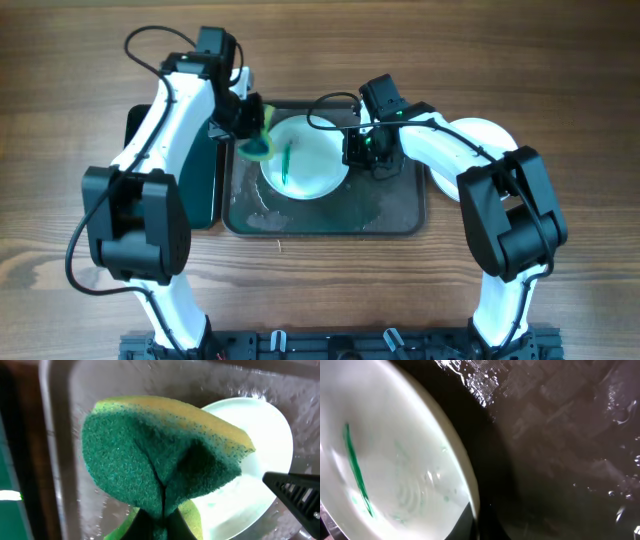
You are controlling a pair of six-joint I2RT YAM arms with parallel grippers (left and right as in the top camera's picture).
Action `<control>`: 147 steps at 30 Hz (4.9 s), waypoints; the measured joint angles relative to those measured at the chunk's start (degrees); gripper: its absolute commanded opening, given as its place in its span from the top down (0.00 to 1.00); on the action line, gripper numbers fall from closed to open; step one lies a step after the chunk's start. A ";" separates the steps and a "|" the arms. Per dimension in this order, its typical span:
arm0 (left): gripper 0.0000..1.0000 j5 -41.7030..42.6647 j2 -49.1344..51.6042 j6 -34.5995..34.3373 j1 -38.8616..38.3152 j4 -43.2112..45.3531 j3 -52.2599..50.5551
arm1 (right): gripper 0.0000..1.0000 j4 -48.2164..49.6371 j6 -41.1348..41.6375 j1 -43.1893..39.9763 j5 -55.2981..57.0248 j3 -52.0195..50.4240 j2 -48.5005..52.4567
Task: Clean dirty plates on tray and stack at the side
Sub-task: 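Scrub the third plate with the sponge in left gripper while right holds it, then lift the sponge away with left gripper and raise the plate with right gripper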
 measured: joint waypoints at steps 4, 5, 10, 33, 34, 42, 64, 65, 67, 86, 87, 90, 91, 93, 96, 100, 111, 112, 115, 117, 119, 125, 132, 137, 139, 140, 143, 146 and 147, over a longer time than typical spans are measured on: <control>0.96 -0.04 0.00 -2.38 -2.16 2.49 -3.89 | 0.96 0.02 0.63 0.00 -0.15 0.00 0.02; 0.96 -0.07 0.00 -2.60 -2.64 3.76 -5.22 | 0.96 0.02 0.63 0.00 -0.15 0.00 0.02; 0.96 -1.64 -0.07 -3.23 -5.18 12.70 -12.35 | 0.96 0.04 0.63 0.00 -0.15 0.00 0.02; 0.96 17.51 3.80 -0.72 -8.24 27.10 -15.26 | 0.96 0.17 0.17 -0.85 -0.15 0.00 0.04; 0.96 15.61 3.80 -1.92 -7.96 27.76 -15.26 | 0.96 0.57 0.20 -0.76 -0.28 0.00 0.17; 0.96 -4.07 2.38 -11.91 -7.89 21.79 -13.38 | 0.96 1.42 0.24 0.20 -2.12 0.00 0.52; 0.96 22.12 3.76 14.93 -4.85 19.58 -15.02 | 0.96 0.28 -1.62 -0.09 -4.13 0.00 0.79; 0.96 20.41 3.76 13.09 -5.07 20.85 -15.06 | 0.96 0.33 -1.49 -0.09 -3.96 0.00 0.79; 0.96 16.55 3.76 9.01 -5.49 22.01 -15.02 | 0.96 0.52 -1.09 -0.13 -3.91 0.00 0.79; 0.96 -9.46 3.76 -8.20 -11.04 9.29 -6.93 | 0.96 0.37 -0.90 -0.02 -3.93 0.00 0.79; 0.96 -0.37 3.78 -5.01 -11.21 9.29 -6.93 | 0.96 0.28 -0.90 -0.09 -3.93 0.00 0.79; 0.96 6.91 3.78 -1.66 -11.61 11.91 -6.93 | 0.96 0.28 -0.90 -0.09 -3.93 0.00 0.79; 0.96 7.17 3.78 -1.27 -11.76 13.27 -6.95 | 0.96 0.28 -0.90 -0.09 -3.91 0.00 0.79; 0.96 5.88 3.80 -1.22 -11.93 16.83 -6.93 | 0.96 0.28 -0.90 -0.09 -3.93 0.00 0.79; 0.96 -2.40 3.80 -4.52 -12.00 18.93 -6.93 | 0.96 0.33 -0.87 -0.07 -3.93 0.00 0.79; 0.96 -17.27 3.80 -9.49 -12.02 17.25 -6.93 | 0.96 0.50 -0.90 -0.07 -3.93 0.00 0.79; 0.96 -28.20 4.33 -12.44 -12.37 -3.74 -1.07 | 0.96 0.35 -1.14 0.63 -4.50 0.00 0.79; 0.96 -27.67 4.44 -12.44 -12.28 -5.62 0.66 | 0.96 0.20 -1.14 0.63 -4.52 0.00 0.79; 0.96 -26.16 4.59 -12.44 -11.28 -10.40 6.86 | 0.96 -0.39 -1.09 0.55 -4.39 0.00 0.79; 0.96 -25.18 4.59 -12.41 -9.70 -12.28 10.69 | 0.96 -1.20 -1.09 0.35 -4.37 0.00 0.76; 0.96 -24.48 4.59 -12.41 -7.78 -13.25 13.40 | 0.96 -2.27 -1.11 0.24 -3.96 0.00 0.59; 0.96 -20.13 4.59 -11.50 -4.07 -13.49 13.97 | 0.96 -7.85 -1.64 0.26 4.28 -0.02 -3.28; 0.96 -17.40 4.59 -10.82 -4.61 -12.63 13.97 | 0.96 -13.79 -4.57 4.31 24.94 -0.02 -14.32; 0.96 -16.81 4.59 -10.67 -5.53 -10.62 13.97 | 0.96 -16.06 -5.95 11.67 43.60 -0.02 -20.68; 0.96 -16.79 4.59 -10.64 -5.88 -10.38 13.97 | 0.96 -16.81 -6.38 14.93 51.58 -0.02 -22.40; 0.96 -16.74 4.59 -10.64 -5.99 -10.38 13.97 | 0.96 -17.03 -6.60 16.52 55.28 -0.02 -23.12; 0.96 -16.41 4.59 -10.67 -6.19 -10.38 13.97 | 0.96 -17.14 -6.86 19.91 64.85 -0.02 -24.30; 0.96 -16.39 4.59 -10.64 -6.19 -10.38 13.97 | 0.96 -17.11 -7.65 23.02 74.18 -0.02 -25.09; 0.96 -16.37 4.59 -10.67 -6.19 -10.40 13.97 | 0.96 -17.11 -8.17 23.71 76.35 -0.02 -25.20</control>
